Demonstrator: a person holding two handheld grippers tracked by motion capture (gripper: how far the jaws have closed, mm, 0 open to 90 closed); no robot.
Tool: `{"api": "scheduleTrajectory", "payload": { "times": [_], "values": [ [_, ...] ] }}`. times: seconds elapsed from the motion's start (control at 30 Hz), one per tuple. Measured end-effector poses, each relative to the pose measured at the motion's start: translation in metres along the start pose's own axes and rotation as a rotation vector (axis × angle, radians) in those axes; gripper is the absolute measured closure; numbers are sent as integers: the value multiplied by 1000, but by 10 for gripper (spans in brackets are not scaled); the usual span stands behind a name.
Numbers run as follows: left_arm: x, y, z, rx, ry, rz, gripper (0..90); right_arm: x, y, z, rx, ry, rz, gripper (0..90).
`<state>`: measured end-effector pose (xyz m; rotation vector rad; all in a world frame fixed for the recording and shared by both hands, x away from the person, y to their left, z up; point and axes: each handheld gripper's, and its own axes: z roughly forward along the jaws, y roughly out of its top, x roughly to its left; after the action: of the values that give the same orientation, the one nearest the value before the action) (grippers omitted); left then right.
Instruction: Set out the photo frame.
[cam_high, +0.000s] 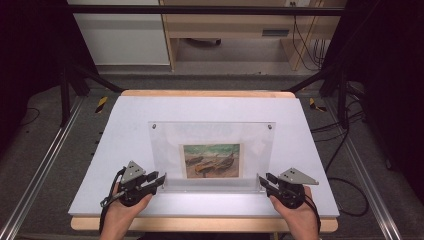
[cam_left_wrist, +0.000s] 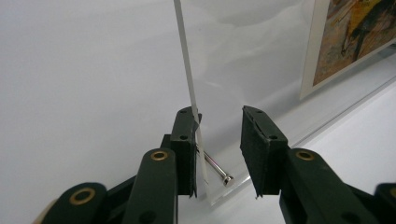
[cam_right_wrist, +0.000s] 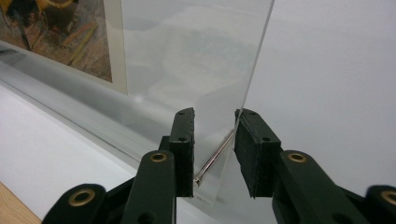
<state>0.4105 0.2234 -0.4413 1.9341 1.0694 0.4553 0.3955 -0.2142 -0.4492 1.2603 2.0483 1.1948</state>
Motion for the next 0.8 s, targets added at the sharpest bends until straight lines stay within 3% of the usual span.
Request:
{"api": "scheduleTrajectory", "payload": {
  "times": [0.8],
  "values": [
    [-5,-6,-3,26,4,24,664,3,-6,-3,11,5,-7,682]
  ]
}}
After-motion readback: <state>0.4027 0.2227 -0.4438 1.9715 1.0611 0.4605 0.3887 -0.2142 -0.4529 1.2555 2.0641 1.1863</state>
